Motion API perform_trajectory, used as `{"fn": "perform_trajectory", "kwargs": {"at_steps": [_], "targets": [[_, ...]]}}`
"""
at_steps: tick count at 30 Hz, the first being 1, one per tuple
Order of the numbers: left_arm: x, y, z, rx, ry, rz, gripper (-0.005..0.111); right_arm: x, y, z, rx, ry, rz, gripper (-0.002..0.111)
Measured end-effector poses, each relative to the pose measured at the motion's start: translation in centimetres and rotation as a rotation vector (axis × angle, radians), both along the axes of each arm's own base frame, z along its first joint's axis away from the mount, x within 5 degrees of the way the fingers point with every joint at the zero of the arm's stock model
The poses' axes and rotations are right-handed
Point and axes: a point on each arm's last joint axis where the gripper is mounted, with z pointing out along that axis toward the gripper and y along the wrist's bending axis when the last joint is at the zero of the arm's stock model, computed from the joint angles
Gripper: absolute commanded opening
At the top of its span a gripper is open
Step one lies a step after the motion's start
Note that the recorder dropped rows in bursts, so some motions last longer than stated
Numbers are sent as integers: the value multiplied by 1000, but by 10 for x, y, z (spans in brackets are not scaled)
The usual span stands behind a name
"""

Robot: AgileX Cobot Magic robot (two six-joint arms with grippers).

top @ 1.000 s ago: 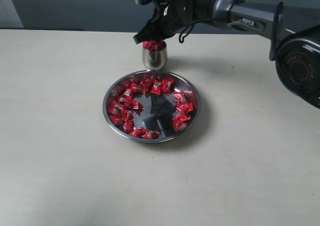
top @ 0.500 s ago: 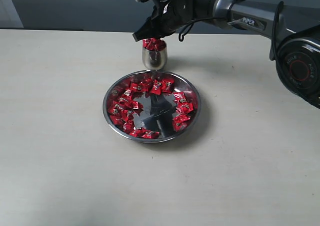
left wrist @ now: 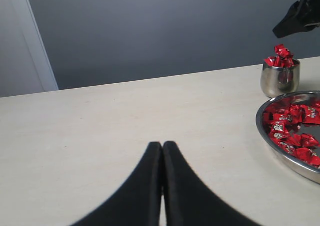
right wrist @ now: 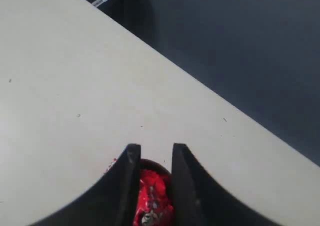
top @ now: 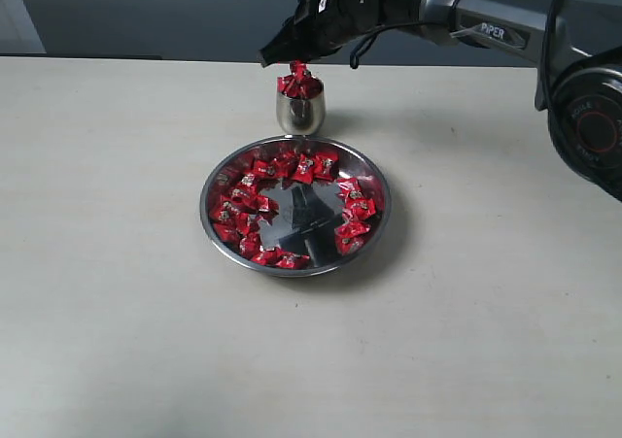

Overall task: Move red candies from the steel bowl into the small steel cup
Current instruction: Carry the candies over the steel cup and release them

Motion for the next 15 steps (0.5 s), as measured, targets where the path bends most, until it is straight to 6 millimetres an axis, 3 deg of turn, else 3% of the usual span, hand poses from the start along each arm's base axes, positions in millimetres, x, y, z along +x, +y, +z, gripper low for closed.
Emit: {"fn": "perform_trajectory", "kwargs": {"at_steps": [4, 9, 11, 13, 15], "targets": [[0, 0, 0, 0, 0, 0, 0, -1, -1, 13, 12, -24, 0, 23], [0, 0, 0, 0, 0, 0, 0, -2, -1, 13, 6, -12, 1, 23], [0, 0, 0, 0, 0, 0, 0, -5, -2, 15, -7, 14, 3, 16], [0, 0, 0, 0, 0, 0, 0, -9, -4, 21, -21, 43, 5, 1], [0, 0, 0, 0, 0, 0, 0, -18, -8, 33, -32, 72, 5, -1]]}}
